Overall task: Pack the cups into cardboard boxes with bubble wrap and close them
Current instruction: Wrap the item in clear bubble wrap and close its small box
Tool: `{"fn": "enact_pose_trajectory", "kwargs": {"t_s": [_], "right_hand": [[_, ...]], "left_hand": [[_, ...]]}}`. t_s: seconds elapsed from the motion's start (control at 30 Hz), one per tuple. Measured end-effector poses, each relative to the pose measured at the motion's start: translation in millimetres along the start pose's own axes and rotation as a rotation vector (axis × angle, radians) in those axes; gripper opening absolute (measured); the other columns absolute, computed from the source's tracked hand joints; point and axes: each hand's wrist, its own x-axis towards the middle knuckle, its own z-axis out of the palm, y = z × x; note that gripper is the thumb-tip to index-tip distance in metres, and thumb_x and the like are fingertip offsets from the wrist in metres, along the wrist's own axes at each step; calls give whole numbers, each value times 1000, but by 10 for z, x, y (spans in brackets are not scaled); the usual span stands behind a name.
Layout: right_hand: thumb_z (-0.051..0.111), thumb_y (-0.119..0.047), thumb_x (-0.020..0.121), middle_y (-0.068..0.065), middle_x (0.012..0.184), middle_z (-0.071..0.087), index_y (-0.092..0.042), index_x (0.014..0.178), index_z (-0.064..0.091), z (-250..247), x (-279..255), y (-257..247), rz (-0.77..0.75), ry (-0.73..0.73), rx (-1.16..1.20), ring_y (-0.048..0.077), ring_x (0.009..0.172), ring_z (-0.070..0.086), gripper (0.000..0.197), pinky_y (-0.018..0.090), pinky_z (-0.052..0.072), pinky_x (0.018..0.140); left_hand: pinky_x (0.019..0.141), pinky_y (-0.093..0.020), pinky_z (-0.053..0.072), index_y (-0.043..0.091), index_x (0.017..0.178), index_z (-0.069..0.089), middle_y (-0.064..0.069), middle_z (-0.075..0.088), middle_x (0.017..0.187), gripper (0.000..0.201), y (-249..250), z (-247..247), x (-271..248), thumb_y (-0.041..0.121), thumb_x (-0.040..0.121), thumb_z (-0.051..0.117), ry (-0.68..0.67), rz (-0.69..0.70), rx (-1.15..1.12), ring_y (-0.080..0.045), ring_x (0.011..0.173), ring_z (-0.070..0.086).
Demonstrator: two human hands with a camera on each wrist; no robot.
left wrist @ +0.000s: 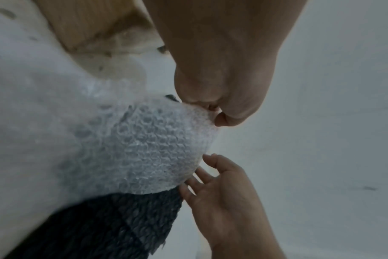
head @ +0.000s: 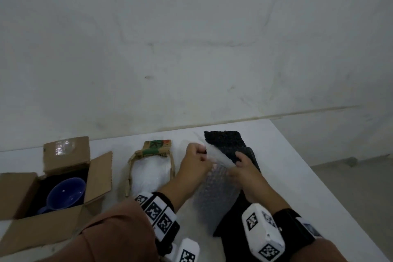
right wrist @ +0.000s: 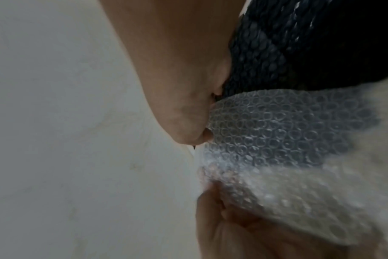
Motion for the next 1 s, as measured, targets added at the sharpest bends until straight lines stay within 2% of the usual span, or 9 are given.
{"fn": "enact_pose_trajectory", "kwargs": {"t_s": [0.13, 0.27, 0.37, 0.5, 0.57, 0.67, 0.8, 0.93, 1.0], "right_hand": [[55, 6, 79, 6, 123, 52, -14, 123, 55, 320, -44, -367, -247, -62, -246, 16, 95, 54, 48, 23, 47, 74], [63, -14, 68, 4, 89, 61, -22, 59, 59, 659, -108, -696, -489, 8, -642, 21, 84, 56, 12, 23, 39, 59], [67, -15, 72, 3, 90, 60, -11, 72, 65, 895, -231, -911, -515, -75, -311, 21, 83, 56, 4, 33, 45, 73], [66, -13, 70, 10, 73, 56, -16, 67, 58, 1188, -360, -1139, -473, -291, -11, 20, 65, 51, 9, 30, 42, 60], [64, -4, 78, 8, 68, 57, -13, 68, 55, 1320, -373, -1215, -473, -307, 85, 19, 60, 52, 15, 26, 44, 56], [57, 1, 85, 6, 75, 64, -12, 79, 56, 1453, -357, -1249, -433, -344, 228, 18, 65, 60, 15, 24, 52, 59], [62, 0, 83, 11, 109, 64, -16, 120, 49, 1478, -214, -1074, -315, -399, 20, 28, 95, 63, 42, 42, 51, 80], [64, 2, 80, 19, 105, 67, -12, 105, 63, 1531, -180, -841, -241, -385, -275, 42, 91, 63, 28, 49, 50, 77], [61, 5, 83, 22, 100, 64, -11, 93, 68, 1539, -175, -802, -242, -343, -192, 35, 84, 59, 20, 47, 47, 75]], "left_hand": [[66, -24, 46, 25, 134, 46, -12, 59, 113, 55, 256, -498, -87, -2, 86, 53, -10, 112, 68, -16, 81, 56], [75, -24, 45, 18, 106, 67, -5, 55, 105, 21, 423, -957, -190, 11, 89, 57, 222, 263, 365, -19, 93, 56], [79, -24, 39, 25, 86, 64, 0, 48, 100, 9, 505, -1281, -283, 24, 78, 61, 265, 386, 302, -15, 94, 50], [72, -25, 49, 20, 108, 48, 1, 56, 108, 40, 485, -1619, -355, 10, 74, 65, 74, 220, -171, -11, 92, 59], [72, -25, 50, 12, 121, 48, -5, 62, 111, 46, 397, -1767, -350, 2, 80, 66, 0, 147, -127, -19, 98, 63], [67, -25, 50, 9, 108, 60, -6, 67, 96, 26, 279, -1895, -397, 3, 83, 63, -31, 79, -75, -21, 83, 64], [64, -33, 49, 16, 93, 58, -4, 61, 80, 13, 228, -1997, -414, 3, 91, 57, 61, 13, -264, -16, 66, 59], [66, -32, 46, 20, 105, 58, -1, 62, 92, 26, 196, -2070, -379, -2, 94, 50, 19, 7, -293, -16, 74, 58], [64, -29, 50, 14, 103, 61, -3, 65, 94, 31, 190, -2081, -379, -10, 92, 45, -8, 3, -339, -18, 76, 61]]}}
